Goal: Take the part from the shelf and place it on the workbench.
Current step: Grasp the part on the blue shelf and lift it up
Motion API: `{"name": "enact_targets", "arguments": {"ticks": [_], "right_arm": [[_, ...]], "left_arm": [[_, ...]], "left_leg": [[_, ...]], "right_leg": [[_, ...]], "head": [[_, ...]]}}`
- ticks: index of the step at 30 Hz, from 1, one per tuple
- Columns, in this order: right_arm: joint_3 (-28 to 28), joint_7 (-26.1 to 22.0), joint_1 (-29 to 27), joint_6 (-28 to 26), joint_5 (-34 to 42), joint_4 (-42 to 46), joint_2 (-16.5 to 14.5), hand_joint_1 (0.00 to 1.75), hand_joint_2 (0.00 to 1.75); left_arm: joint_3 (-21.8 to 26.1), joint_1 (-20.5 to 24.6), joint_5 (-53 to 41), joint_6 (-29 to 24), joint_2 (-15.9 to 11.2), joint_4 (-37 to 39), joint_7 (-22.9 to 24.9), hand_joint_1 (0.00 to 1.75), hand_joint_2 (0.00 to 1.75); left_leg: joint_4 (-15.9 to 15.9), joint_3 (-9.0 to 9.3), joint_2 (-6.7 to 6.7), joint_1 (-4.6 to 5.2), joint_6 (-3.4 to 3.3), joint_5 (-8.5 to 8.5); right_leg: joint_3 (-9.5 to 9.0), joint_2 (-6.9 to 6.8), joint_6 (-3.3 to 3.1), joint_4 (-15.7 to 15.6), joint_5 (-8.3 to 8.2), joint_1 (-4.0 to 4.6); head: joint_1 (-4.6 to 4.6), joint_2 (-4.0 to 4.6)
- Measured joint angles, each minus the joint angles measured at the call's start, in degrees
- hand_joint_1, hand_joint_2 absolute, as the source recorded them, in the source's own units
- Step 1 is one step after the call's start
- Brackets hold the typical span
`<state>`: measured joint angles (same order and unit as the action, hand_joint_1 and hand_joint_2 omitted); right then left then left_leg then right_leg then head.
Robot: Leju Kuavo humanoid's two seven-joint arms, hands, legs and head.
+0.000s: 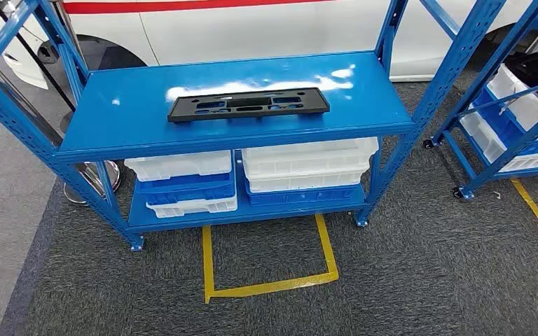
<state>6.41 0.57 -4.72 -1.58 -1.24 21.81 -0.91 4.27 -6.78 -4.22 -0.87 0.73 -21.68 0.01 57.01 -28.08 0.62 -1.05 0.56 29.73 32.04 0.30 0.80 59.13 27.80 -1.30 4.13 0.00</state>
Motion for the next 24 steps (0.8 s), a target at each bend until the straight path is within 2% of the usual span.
{"name": "enact_targets", "arguments": {"ticks": [3, 18, 24], "right_arm": [[2.8, 0.2, 1.2, -0.8, -0.6, -0.4, -0.3, 0.0, 0.0], [25.0, 2.0, 10.1, -7.5, -4.8, -4.3, -3.8, 0.0, 0.0], [33.4, -0.9, 13.3, -11.0, -5.0, -5.4, -5.0, 0.0, 0.0]], "left_arm": [[1.4, 0.6, -2.0, -0.3, 0.1, 0.3, 0.0, 0.0, 0.0], [12.9, 5.3, -17.0, -3.4, 1.7, 3.9, 0.7, 0.0, 0.0], [17.5, 6.7, -21.6, -4.7, 2.3, 5.3, 1.0, 0.0, 0.0]], "left_leg": [[0.0, 0.04, 0.0, 0.0, 0.01, -0.01], [0.0, 0.05, 0.0, 0.0, 0.02, -0.03], [0.0, 0.11, 0.0, 0.0, 0.02, -0.03]], "right_leg": [[-0.03, 0.0, 0.0, 0.0, 0.0, 0.0], [-0.04, 0.0, 0.0, 0.0, 0.0, 0.0], [-0.05, 0.0, 0.0, 0.0, -0.01, 0.0]], "head": [[0.0, 0.0], [0.0, 0.0], [0.0, 0.0]]}}
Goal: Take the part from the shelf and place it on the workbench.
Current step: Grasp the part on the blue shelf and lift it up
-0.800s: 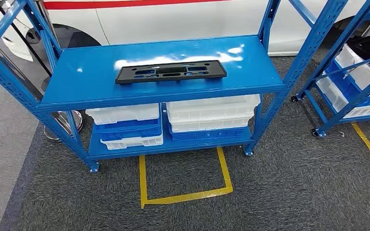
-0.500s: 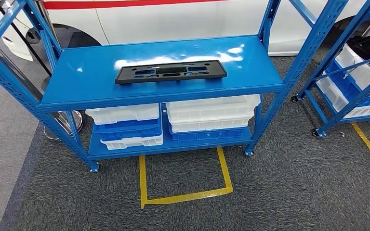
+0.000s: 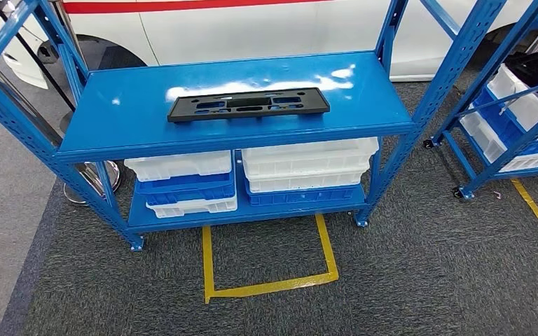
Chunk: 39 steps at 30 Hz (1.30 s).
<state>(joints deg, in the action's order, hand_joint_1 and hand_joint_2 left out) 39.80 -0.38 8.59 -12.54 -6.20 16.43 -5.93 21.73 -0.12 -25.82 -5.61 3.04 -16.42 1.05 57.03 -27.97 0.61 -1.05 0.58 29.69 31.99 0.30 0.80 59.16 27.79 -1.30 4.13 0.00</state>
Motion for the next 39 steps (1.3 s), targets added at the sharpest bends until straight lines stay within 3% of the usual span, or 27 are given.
{"name": "enact_targets", "arguments": {"ticks": [11, 14, 16, 18, 20, 22, 28, 31, 32, 34, 35, 39], "right_arm": [[11.3, -8.6, 5.1, -5.3, 0.8, -1.3, -1.5, 0.0, 0.0], [14.2, -14.0, 6.3, -6.1, 1.8, -1.6, -1.9, 0.0, 0.0], [15.5, -20.8, 7.2, -3.0, 3.5, -1.7, -2.1, 0.0, 0.0], [16.3, -27.7, 9.0, 4.8, 5.1, -1.4, -2.2, 0.0, 0.0], [16.2, -32.8, 11.6, 14.0, 5.5, -0.5, -2.2, 0.0, 0.87], [15.9, -35.3, 13.3, 18.9, 5.3, 0.1, -2.2, 0.0, 1.75], [15.3, -36.1, 13.6, 22.6, 5.0, 0.8, -2.2, 0.0, 1.75], [8.7, -38.5, 6.4, 48.2, 2.4, 12.6, -3.8, 0.0, 1.75], [0.2, -38.4, -0.6, 54.5, 2.0, 24.2, -5.8, 0.0, 1.75], [-18.6, -37.4, -12.3, 53.5, 2.6, 45.0, -8.5, 0.0, 1.75], [-28.8, -36.8, -16.1, 49.0, 4.0, 53.0, -8.6, 0.0, 1.75], [-51.7, -37.6, -17.7, 36.2, 7.2, 63.0, -3.1, 0.0, 1.75]], "left_arm": [[6.6, 1.8, -5.9, -2.1, 1.0, 1.8, 0.3, 0.0, 0.0], [8.2, 2.2, -7.6, -3.3, 1.3, 2.3, 0.4, 0.0, 0.0], [9.3, 2.4, -8.0, -4.3, 1.4, 2.4, 0.0, 0.0, 0.0], [10.5, 2.5, -8.3, -4.8, 1.6, 2.6, -0.9, 0.0, 0.0], [11.2, 2.5, -8.8, -5.0, 1.6, 2.6, -2.0, 0.0, 0.0], [11.5, 2.6, -9.1, -5.3, 1.6, 2.7, -2.8, 0.0, 0.0], [11.8, 2.6, -8.5, -5.7, 1.6, 2.7, -3.3, 0.0, 0.0], [15.6, 2.1, -4.6, -7.9, 2.5, 2.7, -5.6, 0.0, 0.0], [17.7, 1.7, -4.3, -8.1, 2.9, 2.7, -5.9, 0.0, 0.0], [20.4, 1.3, -6.0, -7.3, 3.1, 2.8, -5.2, 0.0, 0.0], [21.1, 1.3, -6.9, -6.9, 3.2, 2.8, -4.6, 0.0, 0.0], [21.8, 1.7, -8.5, -6.4, 3.1, 2.8, -3.7, 0.0, 0.0]], "left_leg": [[0.0, 0.01, 0.0, 0.0, 0.0, -0.01], [0.0, 0.03, 0.0, 0.0, 0.01, -0.02], [0.0, -0.02, 0.0, 0.0, 0.01, -0.02], [0.0, -0.04, 0.04, 0.0, 0.02, -0.04], [0.0, 0.05, 0.07, 0.01, 0.02, -0.07], [0.1, 0.22, 0.08, 0.02, 0.01, -0.09], [0.1, 0.31, 0.07, 0.03, 0.02, -0.1], [0.1, 0.48, -0.44, -0.01, 0.0, -0.05], [0.1, 0.38, -0.47, -0.04, 0.0, 0.03], [0.0, 0.09, -0.25, -0.06, 0.04, 0.16], [0.0, -0.04, -0.04, -0.06, 0.06, 0.2], [0.3, -0.04, -0.04, 0.02, 0.0, 0.2]], "right_leg": [[-0.02, 0.01, 0.01, 0.0, -0.01, 0.0], [-0.03, 0.0, 0.0, 0.0, -0.01, 0.0], [-0.02, 0.01, 0.0, 0.0, -0.02, 0.0], [-0.01, 0.05, 0.0, 0.1, -0.05, 0.0], [0.01, 0.09, 0.02, 0.1, -0.1, -0.01], [0.04, 0.1, 0.05, 0.0, -0.13, -0.01], [0.08, 0.09, 0.05, 0.0, -0.13, -0.01], [-0.34, -0.44, 0.2, 0.0, 0.17, 0.04], [-0.37, -0.47, 0.21, 0.0, 0.29, 0.05], [-0.19, -0.22, 0.12, 0.1, 0.36, 0.06], [-0.05, 0.0, 0.1, 0.1, 0.33, 0.05], [-0.06, 0.02, 0.17, 0.0, 0.11, -0.19]], "head": [[0.0, 0.0], [0.0, 0.0], [0.0, 0.0], [0.0, 0.0], [0.01, 0.0], [0.02, 0.0], [0.01, 0.0], [0.03, 0.0], [0.03, 0.0], [0.02, 0.0], [0.02, 0.0], [0.02, 0.0]]}}
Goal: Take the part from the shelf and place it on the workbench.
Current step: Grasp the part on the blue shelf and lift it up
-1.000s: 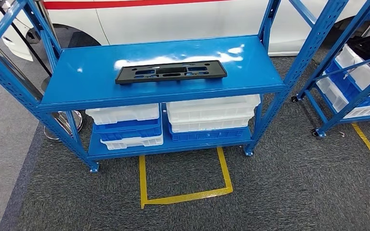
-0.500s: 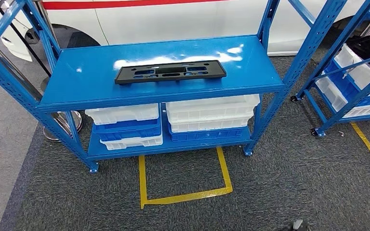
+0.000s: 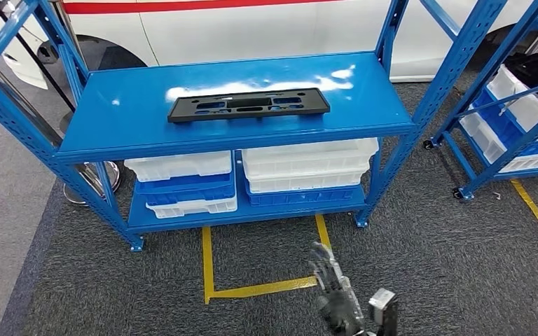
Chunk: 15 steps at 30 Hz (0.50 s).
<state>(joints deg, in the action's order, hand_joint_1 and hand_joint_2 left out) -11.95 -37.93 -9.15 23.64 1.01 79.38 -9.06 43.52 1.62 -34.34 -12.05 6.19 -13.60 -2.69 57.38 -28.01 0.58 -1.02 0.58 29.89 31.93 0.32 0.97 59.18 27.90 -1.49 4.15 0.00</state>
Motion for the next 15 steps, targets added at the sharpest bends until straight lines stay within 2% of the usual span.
{"name": "enact_targets", "arguments": {"ticks": [3, 5, 7, 8, 9, 11, 12, 13, 14, 15], "right_arm": [[-11.9, 0.3, -0.2, -5.2, 0.6, 4.3, 4.2, 0.0, 1.75], [-17.3, 1.8, -0.2, -8.8, 0.9, 6.2, 6.6, 0.0, 1.75], [-20.8, 3.2, -0.2, -11.7, 1.2, 7.6, 8.3, 0.0, 1.75], [-21.9, 3.6, -0.1, -12.5, 1.2, 8.1, 9.0, 0.0, 1.75], [-22.7, 3.8, 0.0, -12.9, 1.2, 8.5, 9.7, 0.0, 1.75], [-24.0, 4.0, 0.2, -13.3, 1.3, 9.1, 10.8, 0.0, 1.75], [-24.5, 4.1, 0.2, -13.4, 1.3, 9.3, 11.2, 0.0, 1.31], [-24.9, 4.2, 0.4, -13.6, 1.3, 9.4, 11.6, 0.0, 0.87], [-25.3, 4.3, 0.5, -13.7, 1.2, 9.5, 11.9, 0.0, 0.44], [-25.7, 4.5, 0.7, -14.0, 1.2, 9.6, 12.2, 0.0, 0.0]], "left_arm": [[0.6, 0.1, -0.6, 0.1, -0.1, 0.0, 0.4, 0.0, 0.0], [0.8, 0.1, -0.7, 0.1, -0.1, 0.0, 0.6, 0.0, 0.0], [1.0, 0.3, -0.7, 0.1, 0.0, 0.0, 0.7, 0.0, 0.0], [1.1, 0.3, -0.7, 0.1, 0.0, 0.0, 0.7, 0.0, 0.0], [1.2, 0.4, -0.7, 0.1, 0.1, 0.0, 0.7, 0.0, 0.0], [1.4, 0.4, -0.7, 0.1, 0.1, 0.0, 0.7, 0.0, 0.0], [1.5, 0.4, -0.7, 0.1, 0.1, 0.0, 0.7, 0.0, 0.0], [1.6, 0.4, -0.7, 0.1, 0.1, 0.0, 0.7, 0.0, 0.0], [1.8, 0.4, -0.7, 0.1, 0.1, 0.0, 0.7, 0.0, 0.0], [1.9, 0.4, -0.7, 0.1, 0.1, 0.1, 0.7, 0.0, 0.0]], "left_leg": [[0.3, -0.08, -0.05, 0.03, -0.15, 0.03], [0.5, -0.25, -0.06, 0.09, -0.37, 0.05], [-0.1, -0.12, 0.04, -0.08, -0.99, -0.35], [-0.6, 0.05, 0.13, -0.21, -1.37, -0.68], [-1.0, 0.19, 0.25, -0.37, -1.71, -1.0], [-1.3, 0.22, 0.45, -0.4, -1.98, -1.22], [-1.3, 0.21, 0.52, -0.37, -1.98, -1.21], [-1.3, 0.26, 0.57, -0.36, -1.96, -1.15], [-1.2, 0.39, 0.59, -0.4, -1.89, -1.04], [-1.1, 0.59, 0.57, -0.48, -1.74, -0.87]], "right_leg": [[0.08, -0.04, 0.17, 0.0, -0.12, -0.18], [0.07, -0.04, 0.43, -0.1, -0.27, -0.24], [-0.01, -0.07, 0.84, -0.2, -0.29, -0.19], [0.26, -0.12, 0.98, 0.3, 0.18, -0.16], [1.12, -0.15, 1.04, 2.1, 1.32, -0.12], [4.56, -0.19, 1.04, 9.0, 4.69, -0.12], [6.54, -0.18, 1.08, 12.7, 5.98, -0.14], [7.88, -0.19, 1.14, 15.1, 6.24, -0.19], [8.22, -0.21, 1.17, 15.3, 5.33, -0.26], [7.44, -0.25, 1.17, 13.2, 3.42, -0.34]], "head": [[-0.01, 0.0], [-0.01, 0.0], [0.01, 0.0], [0.04, 0.0], [0.05, 0.0], [0.07, 0.0], [0.05, 0.0], [0.06, 0.0], [0.05, 0.0], [0.06, 0.0]]}}
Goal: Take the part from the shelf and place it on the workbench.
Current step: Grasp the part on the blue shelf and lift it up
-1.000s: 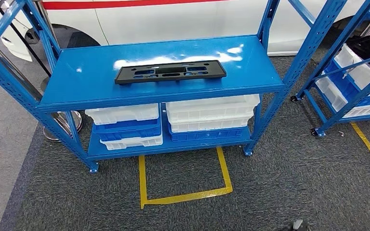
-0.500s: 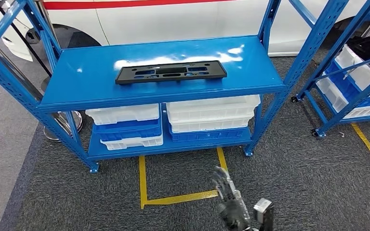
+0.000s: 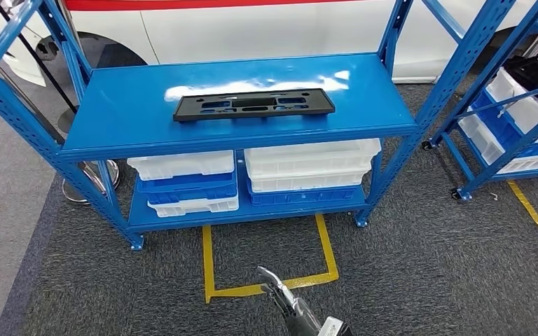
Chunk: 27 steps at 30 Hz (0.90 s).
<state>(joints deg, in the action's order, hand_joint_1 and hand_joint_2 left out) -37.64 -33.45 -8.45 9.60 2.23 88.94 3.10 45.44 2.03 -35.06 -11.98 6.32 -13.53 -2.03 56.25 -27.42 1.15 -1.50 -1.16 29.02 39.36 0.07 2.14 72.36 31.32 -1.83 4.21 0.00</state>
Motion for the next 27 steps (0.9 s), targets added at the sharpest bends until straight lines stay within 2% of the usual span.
{"name": "enact_targets", "arguments": {"ticks": [1, 2, 3, 4, 6, 8, 9, 10, 12, 13, 14, 15, 17, 18, 19, 20, 23, 25, 27], "right_arm": [[-0.4, 0.2, 0.1, -0.5, 0.0, 0.1, 0.3, 0.0, 0.0], [-0.8, 0.5, 0.3, -1.3, 0.0, 0.3, 0.6, 0.0, 0.0], [-1.3, 0.8, 0.4, -2.4, 0.0, 0.4, 0.9, 0.0, 0.0], [-1.9, 1.1, 0.5, -3.6, 0.0, 0.6, 1.2, 0.0, 0.0], [-2.9, 1.8, 0.8, -6.0, 0.0, 1.1, 1.9, 0.0, 0.0], [-3.7, 2.5, 1.1, -7.5, 0.5, 1.6, 2.6, 0.0, 0.0], [-4.1, 2.9, 1.2, -7.9, 1.1, 2.0, 3.0, 0.0, 0.0], [-4.4, 3.1, 1.3, -8.0, 1.7, 2.4, 3.4, 0.0, 0.0], [-4.9, 3.1, 1.4, -8.4, 2.5, 3.2, 4.1, 0.0, 0.0], [-5.2, 2.7, 1.4, -9.0, 2.2, 3.8, 4.4, 0.0, 0.0], [-5.4, 2.3, 1.4, -9.7, 1.4, 4.5, 4.6, 0.0, 0.0], [-5.7, 1.8, 1.5, -10.6, 0.2, 5.3, 4.8, 0.0, 0.0], [-6.1, 1.1, 1.7, -12.0, -2.6, 7.3, 4.9, 0.0, 0.0], [-6.3, 0.9, 1.9, -12.4, -3.8, 8.4, 5.0, 0.0, 0.0], [-6.4, 0.6, 2.0, -12.6, -4.8, 9.4, 5.0, 0.0, 0.0], [-6.5, 0.3, 2.0, -12.6, -5.7, 10.5, 5.1, 0.0, 0.0], [-6.7, -0.3, 2.2, -12.5, -6.5, 13.1, 5.4, 0.0, 0.0], [-6.7, -0.9, 2.2, -12.2, -7.0, 14.5, 5.5, 0.0, 0.0], [-6.8, -1.5, 2.2, -11.8, -7.7, 16.0, 5.5, 0.0, 0.0]], "left_arm": [[0.1, 0.0, 0.0, 0.0, 0.0, 0.0, 0.0, 0.0, 0.0], [0.1, 0.0, 0.0, 0.0, 0.0, 0.1, 0.0, 0.0, 0.0], [0.2, 0.0, -0.1, 0.0, 0.1, 0.1, 0.1, 0.0, 0.0], [0.2, 0.1, -0.2, -0.1, 0.1, 0.1, 0.1, 0.0, 0.0], [0.3, 0.2, -0.5, -0.2, 0.1, 0.1, 0.1, 0.0, 0.0], [0.3, 0.3, -0.6, -0.3, 0.2, 0.2, 0.2, 0.0, 0.0], [0.3, 0.3, -0.6, -0.4, 0.2, 0.2, 0.3, 0.0, 0.0], [0.4, 0.4, -0.6, -0.6, 0.2, 0.2, 0.3, 0.0, 0.0], [0.5, 0.4, -0.6, -0.9, 0.2, 0.2, 0.5, 0.0, 0.0], [0.7, 0.3, -0.7, -1.0, 0.2, 0.2, 0.6, 0.0, 0.0], [0.8, 0.3, -0.8, -1.0, 0.2, 0.2, 0.7, 0.0, 0.0], [1.0, 0.3, -1.0, -1.0, 0.2, 0.3, 0.8, 0.0, 0.0], [1.2, 0.3, -1.3, -0.9, 0.2, 0.3, 0.8, 0.0, 0.0], [1.3, 0.3, -1.5, -0.8, 0.2, 0.3, 0.8, 0.0, 0.0], [1.4, 0.4, -1.7, -0.7, 0.2, 0.3, 0.8, 0.0, 0.0], [1.5, 0.5, -1.8, -0.5, 0.2, 0.4, 0.8, 0.0, 0.0], [1.6, 0.6, -2.0, -0.1, 0.2, 0.4, 0.9, 0.0, 0.0], [1.6, 0.6, -2.0, 0.2, 0.2, 0.4, 0.9, 0.0, 0.0], [1.7, 0.6, -2.1, 0.7, 0.2, 0.4, 0.9, 0.0, 0.0]], "left_leg": [[0.2, 0.23, -0.03, -0.11, 0.23, 0.28], [0.4, 0.31, -0.05, -0.1, 0.58, 0.63], [0.6, 0.29, -0.07, -0.04, 0.98, 0.96], [0.8, 0.2, -0.06, 0.05, 1.38, 1.22], [0.7, 0.16, 0.03, 0.1, 2.11, 1.38], [1.2, 0.2, 0.02, -0.12, 2.64, 2.08], [2.9, -0.48, -0.1, -0.17, 2.76, 3.2], [5.8, -1.85, -0.26, -0.21, 2.81, 4.88], [13.8, -6.06, -0.48, -0.15, 2.76, 8.27], [16.7, -7.83, -0.53, -0.13, 2.71, 8.83], [17.6, -8.71, -0.55, -0.12, 2.59, 8.15], [16.3, -8.54, -0.56, -0.11, 2.41, 6.33], [9.3, -6.03, -0.61, -0.02, 1.9, 1.67], [6.0, -4.83, -0.67, 0.13, 1.67, 0.21], [3.9, -4.11, -0.73, 0.3, 1.48, -0.51], [3.1, -3.89, -0.78, 0.5, 1.31, -0.53], [2.4, -3.84, -0.73, 0.49, 0.43, -1.02], [1.9, -3.74, -0.63, 0.27, -0.32, -1.41], [1.9, -3.83, -0.56, 0.45, -0.64, -1.45]], "right_leg": [[-1.65, -0.09, -0.02, -3.9, -2.37, -0.07], [-3.37, -0.18, -0.11, -7.6, -3.96, 0.02], [-4.63, -0.21, -0.35, -10.4, -4.88, 0.16], [-5.23, -0.21, -0.65, -11.9, -5.05, 0.32], [-5.15, -0.03, -1.45, -12.2, -4.58, 0.61], [-5.31, 0.07, -2.25, -12.5, -4.55, 0.53], [-5.46, 0.07, -2.62, -12.7, -4.57, 0.48], [-5.6, 0.05, -2.93, -12.9, -4.57, 0.49], [-5.65, 0.03, -3.3, -12.9, -4.42, 0.82], [-5.7, 0.09, -3.42, -12.8, -4.33, 0.99], [-5.79, 0.17, -3.53, -12.8, -4.23, 1.14], [-5.95, 0.28, -3.58, -12.7, -4.1, 1.23], [-6.37, 0.48, -3.46, -12.5, -3.79, 1.34], [-6.44, 0.56, -3.26, -12.4, -3.66, 1.43], [-6.39, 0.6, -3.0, -12.3, -3.63, 1.47], [-6.29, 0.62, -2.71, -12.3, -3.68, 1.49], [-6.15, 0.59, -1.79, -12.2, -3.5, 1.4], [-4.66, 0.44, -1.39, -8.7, -1.09, 1.36], [-1.25, 0.35, -1.18, -1.4, 2.54, 1.29]], "head": [[0.01, 0.0], [0.02, 0.0], [0.01, 0.0], [0.01, 0.0], [-0.04, 0.0], [-0.07, 0.0], [-0.09, 0.0], [-0.12, 0.0], [-0.15, 0.0], [-0.14, 0.0], [-0.14, 0.0], [-0.14, 0.0], [-0.13, 0.0], [-0.13, 0.0], [-0.12, 0.0], [-0.12, 0.0], [-0.11, 0.0], [-0.07, 0.0], [-0.05, 0.0]]}}
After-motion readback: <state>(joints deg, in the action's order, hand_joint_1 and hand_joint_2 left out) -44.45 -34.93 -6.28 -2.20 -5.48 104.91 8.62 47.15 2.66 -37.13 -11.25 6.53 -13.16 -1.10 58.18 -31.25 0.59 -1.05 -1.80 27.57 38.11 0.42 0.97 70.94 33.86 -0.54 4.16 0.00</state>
